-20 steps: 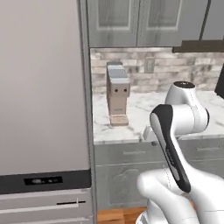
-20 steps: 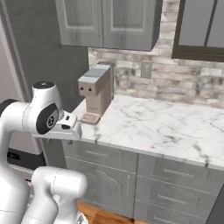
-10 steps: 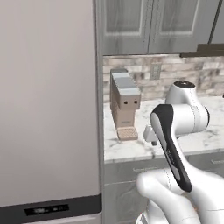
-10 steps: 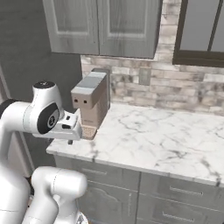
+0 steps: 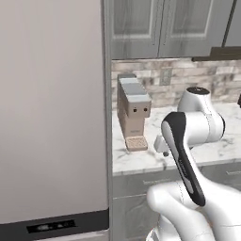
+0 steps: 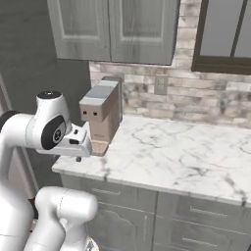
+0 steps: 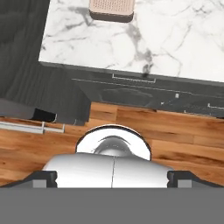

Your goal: Navigate to the coffee machine.

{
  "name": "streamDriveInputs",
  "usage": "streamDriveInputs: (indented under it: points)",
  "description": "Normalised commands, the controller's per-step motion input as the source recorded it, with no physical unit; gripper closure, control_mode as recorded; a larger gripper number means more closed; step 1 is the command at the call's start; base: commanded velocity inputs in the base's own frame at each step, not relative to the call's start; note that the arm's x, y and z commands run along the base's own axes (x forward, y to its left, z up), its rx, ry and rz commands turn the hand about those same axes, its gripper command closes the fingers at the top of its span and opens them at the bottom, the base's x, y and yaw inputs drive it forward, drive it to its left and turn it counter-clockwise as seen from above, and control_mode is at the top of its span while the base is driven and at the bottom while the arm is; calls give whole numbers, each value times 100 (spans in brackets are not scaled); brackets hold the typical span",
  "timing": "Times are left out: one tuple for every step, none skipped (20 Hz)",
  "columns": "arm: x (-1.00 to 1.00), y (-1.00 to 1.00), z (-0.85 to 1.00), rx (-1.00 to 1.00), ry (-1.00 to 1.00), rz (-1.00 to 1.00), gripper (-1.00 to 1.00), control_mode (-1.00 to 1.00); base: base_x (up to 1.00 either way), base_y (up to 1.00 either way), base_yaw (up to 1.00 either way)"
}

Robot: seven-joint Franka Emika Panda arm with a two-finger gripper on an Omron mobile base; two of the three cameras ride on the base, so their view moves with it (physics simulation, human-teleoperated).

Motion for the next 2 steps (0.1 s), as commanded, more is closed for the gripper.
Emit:
streamDriveInputs:
  points:
    - [0, 0, 0, 0, 0, 0, -100, 100, 49, 11, -9]
    - [0, 0, 0, 0, 0, 0, -100, 100, 47, 13, -9]
